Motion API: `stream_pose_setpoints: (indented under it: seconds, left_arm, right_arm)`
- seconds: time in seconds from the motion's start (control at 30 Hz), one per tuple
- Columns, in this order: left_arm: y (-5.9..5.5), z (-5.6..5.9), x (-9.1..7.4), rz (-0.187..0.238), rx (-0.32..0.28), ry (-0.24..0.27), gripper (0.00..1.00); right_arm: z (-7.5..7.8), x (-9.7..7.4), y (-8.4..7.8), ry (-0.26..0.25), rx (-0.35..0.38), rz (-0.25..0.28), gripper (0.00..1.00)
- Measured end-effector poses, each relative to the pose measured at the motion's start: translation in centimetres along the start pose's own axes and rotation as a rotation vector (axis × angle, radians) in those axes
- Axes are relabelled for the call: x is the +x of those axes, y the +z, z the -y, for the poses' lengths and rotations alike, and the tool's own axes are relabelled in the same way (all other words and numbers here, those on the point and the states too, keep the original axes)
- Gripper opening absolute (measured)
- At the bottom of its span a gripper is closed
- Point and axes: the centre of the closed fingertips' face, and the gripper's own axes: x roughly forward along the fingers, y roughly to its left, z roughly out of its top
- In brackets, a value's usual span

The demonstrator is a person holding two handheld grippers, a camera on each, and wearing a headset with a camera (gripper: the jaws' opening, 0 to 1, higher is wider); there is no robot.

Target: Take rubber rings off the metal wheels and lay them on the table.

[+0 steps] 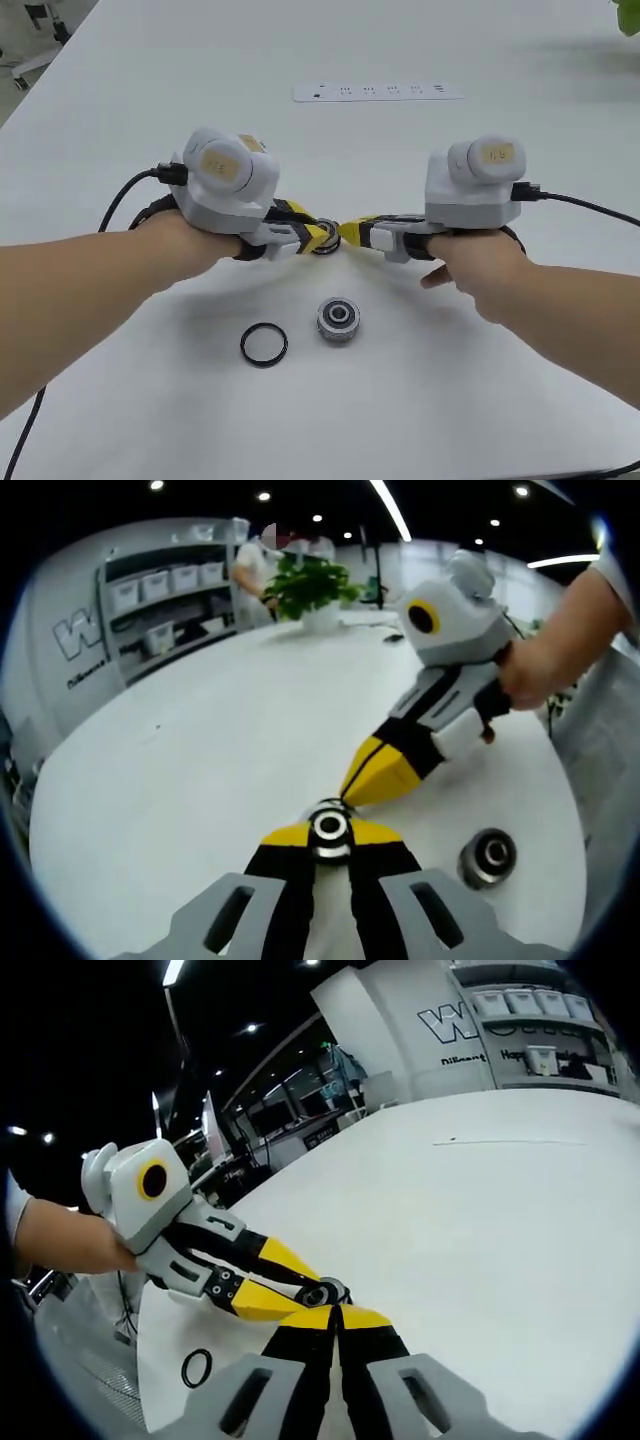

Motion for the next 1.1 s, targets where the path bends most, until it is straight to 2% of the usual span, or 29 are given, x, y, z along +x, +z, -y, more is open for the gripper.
stream_pose_setpoints:
  seconds: [0.07, 0.2, 0.73, 1.1]
  left_arm:
    - [0.0, 0.0, 0.01, 0.001, 0.003, -0.001, 0.12]
    - [0.0, 0.02, 0.02, 0.0, 0.004, -0.003, 0.12]
    - [0.04, 0.09, 0.0, 0.005, 0.012, -0.002, 0.12]
    - [0.03, 0.13, -0.02, 0.01, 0.014, -0.005, 0.12]
  right_arm:
    - [-0.4, 0.02, 0.02, 0.004, -0.028, -0.005, 0.0]
    - [-0.9, 0.08, 0.09, 0.017, -0.036, -0.01, 0.0]
    - [-0.8, -0.11, 0.04, 0.029, -0.055, -0.015, 0.0]
    - [-1.07, -0.08, 0.14, 0.041, -0.1, -0.032, 0.0]
